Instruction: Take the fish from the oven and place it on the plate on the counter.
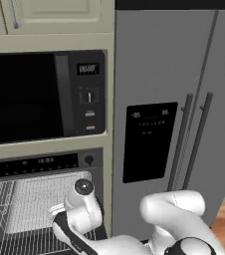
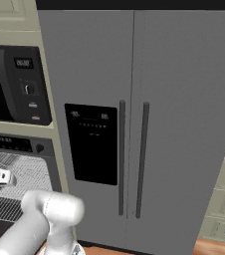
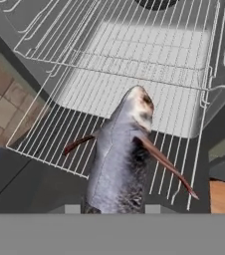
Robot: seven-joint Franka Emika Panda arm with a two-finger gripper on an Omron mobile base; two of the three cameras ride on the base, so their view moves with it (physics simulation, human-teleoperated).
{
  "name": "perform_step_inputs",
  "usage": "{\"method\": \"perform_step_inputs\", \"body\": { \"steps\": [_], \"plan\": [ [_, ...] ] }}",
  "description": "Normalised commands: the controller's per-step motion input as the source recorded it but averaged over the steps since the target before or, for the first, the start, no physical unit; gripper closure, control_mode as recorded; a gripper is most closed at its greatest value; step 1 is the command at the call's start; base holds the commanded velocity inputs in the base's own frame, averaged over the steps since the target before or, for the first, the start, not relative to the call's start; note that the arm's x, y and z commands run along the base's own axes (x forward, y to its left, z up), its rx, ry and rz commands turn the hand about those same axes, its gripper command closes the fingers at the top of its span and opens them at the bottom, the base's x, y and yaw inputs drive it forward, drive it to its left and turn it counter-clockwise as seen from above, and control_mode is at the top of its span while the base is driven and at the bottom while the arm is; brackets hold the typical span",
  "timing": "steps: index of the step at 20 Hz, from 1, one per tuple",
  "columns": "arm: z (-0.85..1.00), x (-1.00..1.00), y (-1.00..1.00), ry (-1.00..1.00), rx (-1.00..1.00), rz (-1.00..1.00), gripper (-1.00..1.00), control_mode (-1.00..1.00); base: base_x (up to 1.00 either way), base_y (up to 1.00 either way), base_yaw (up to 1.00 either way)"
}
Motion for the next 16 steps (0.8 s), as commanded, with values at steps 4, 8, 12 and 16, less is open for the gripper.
{"method": "perform_step_inputs", "body": {
  "steps": [4, 8, 12, 16],
  "plan": [
    [1.00, -0.02, -0.34, -0.01, 0.00, 0.09, 1.00, -1.00, 0.00, 0.00, 0.00],
    [1.00, -0.09, -0.54, 0.00, -0.08, 0.08, 1.00, -1.00, 0.00, 0.00, 0.00],
    [0.95, -0.15, -0.78, 0.00, -0.13, 0.06, 1.00, -1.00, 0.00, 0.00, 0.00],
    [0.58, -0.07, -0.85, 0.00, -0.05, -0.01, 1.00, -1.00, 0.00, 0.00, 0.00]
  ]
}}
